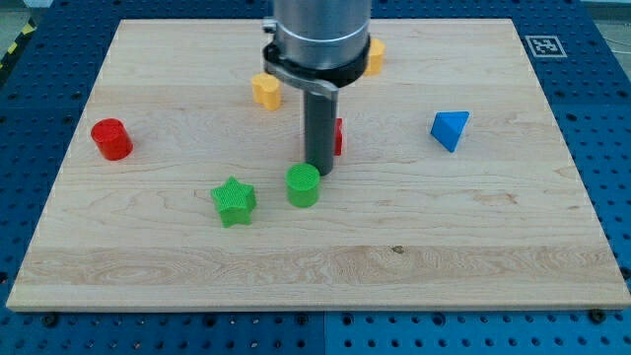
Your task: Move the yellow hexagon close to the right side of the blue cube
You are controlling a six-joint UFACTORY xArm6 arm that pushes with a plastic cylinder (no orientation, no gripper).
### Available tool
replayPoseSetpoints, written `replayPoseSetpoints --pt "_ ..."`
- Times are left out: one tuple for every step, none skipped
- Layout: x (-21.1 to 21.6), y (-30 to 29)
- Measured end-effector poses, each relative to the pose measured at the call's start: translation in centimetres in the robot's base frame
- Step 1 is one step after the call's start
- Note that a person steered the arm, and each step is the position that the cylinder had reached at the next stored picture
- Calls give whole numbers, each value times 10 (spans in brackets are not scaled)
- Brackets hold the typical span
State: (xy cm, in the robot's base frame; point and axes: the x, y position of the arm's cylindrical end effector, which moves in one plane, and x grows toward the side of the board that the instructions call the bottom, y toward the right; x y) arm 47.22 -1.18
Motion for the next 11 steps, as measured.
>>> replayPoseSetpoints --pt "3 -25" --pt "3 -49" --pt "0 -67" --pt "-5 -69" --pt "-10 -69" --pt "-19 -69" --pt "-34 -72" --pt "-50 -78" --pt "-63 -83" --pt "-68 -84" --pt "-68 -84"
